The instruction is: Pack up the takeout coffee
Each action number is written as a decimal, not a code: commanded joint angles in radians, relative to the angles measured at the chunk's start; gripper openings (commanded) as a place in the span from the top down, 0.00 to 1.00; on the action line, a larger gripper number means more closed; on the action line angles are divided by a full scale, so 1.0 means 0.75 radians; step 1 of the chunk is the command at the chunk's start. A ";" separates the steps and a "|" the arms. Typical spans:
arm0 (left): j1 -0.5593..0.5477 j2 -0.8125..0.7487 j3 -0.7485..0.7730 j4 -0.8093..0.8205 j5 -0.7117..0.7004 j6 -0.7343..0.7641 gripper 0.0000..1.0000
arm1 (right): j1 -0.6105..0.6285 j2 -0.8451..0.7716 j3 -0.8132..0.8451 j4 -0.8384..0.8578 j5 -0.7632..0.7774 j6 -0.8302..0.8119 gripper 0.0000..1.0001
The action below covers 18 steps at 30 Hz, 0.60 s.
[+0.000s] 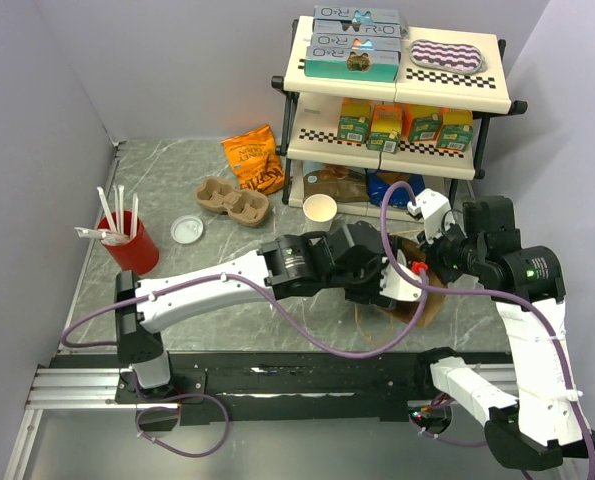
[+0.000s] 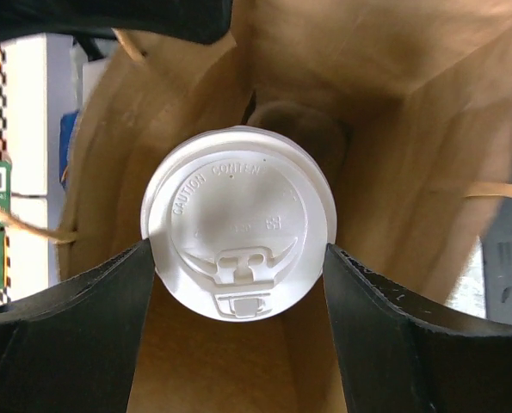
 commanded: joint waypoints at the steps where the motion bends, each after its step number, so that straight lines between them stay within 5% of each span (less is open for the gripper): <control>1: -0.012 0.021 -0.003 0.045 -0.114 0.033 0.99 | -0.007 -0.012 0.029 0.001 -0.018 0.040 1.00; 18: -0.010 0.068 -0.148 0.060 -0.292 0.096 0.99 | 0.005 -0.018 -0.012 -0.015 0.002 0.069 1.00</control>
